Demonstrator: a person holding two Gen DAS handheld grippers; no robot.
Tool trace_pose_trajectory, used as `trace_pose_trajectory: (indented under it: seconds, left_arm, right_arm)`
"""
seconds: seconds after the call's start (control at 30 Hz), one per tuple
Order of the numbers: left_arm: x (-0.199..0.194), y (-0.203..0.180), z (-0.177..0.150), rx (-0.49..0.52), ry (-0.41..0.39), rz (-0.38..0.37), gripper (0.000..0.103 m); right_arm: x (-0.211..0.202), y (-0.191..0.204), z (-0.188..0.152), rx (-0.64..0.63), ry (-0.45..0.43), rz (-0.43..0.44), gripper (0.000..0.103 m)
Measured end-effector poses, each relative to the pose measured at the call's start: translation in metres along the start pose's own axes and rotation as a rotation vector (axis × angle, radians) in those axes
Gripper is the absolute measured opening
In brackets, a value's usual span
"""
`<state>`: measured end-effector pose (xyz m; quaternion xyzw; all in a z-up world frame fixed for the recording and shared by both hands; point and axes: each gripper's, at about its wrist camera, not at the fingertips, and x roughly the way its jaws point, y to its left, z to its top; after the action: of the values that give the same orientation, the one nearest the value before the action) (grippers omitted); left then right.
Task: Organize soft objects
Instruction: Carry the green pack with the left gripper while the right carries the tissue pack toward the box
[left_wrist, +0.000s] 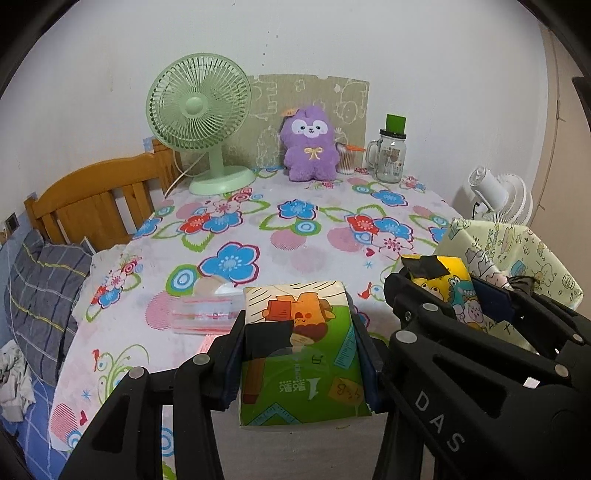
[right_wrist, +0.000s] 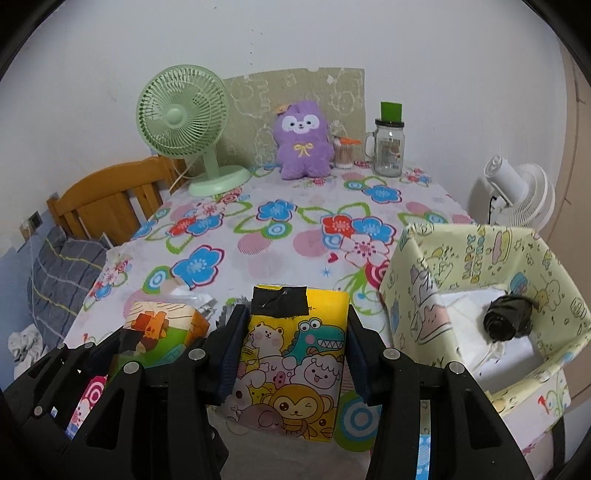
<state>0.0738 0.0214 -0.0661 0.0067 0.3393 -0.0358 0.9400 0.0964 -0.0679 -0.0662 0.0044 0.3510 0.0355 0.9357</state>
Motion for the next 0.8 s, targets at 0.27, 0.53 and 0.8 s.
trace_pose_trajectory:
  seconds: [0.27, 0.53, 0.8]
  left_arm:
    - [-0.008, -0.005, 0.011, -0.013, -0.026, -0.021, 0.052]
    - [-0.013, -0.017, 0.020, -0.013, -0.043, -0.017, 0.052]
    - [-0.017, -0.033, 0.030, 0.014, -0.071, -0.037, 0.052]
  right_arm:
    - [-0.012, -0.004, 0.012, -0.016, -0.034, 0.000, 0.053]
    - [-0.020, -0.014, 0.023, -0.016, -0.061, -0.003, 0.053]
    - [-0.029, -0.028, 0.030, -0.017, -0.088, -0.007, 0.053]
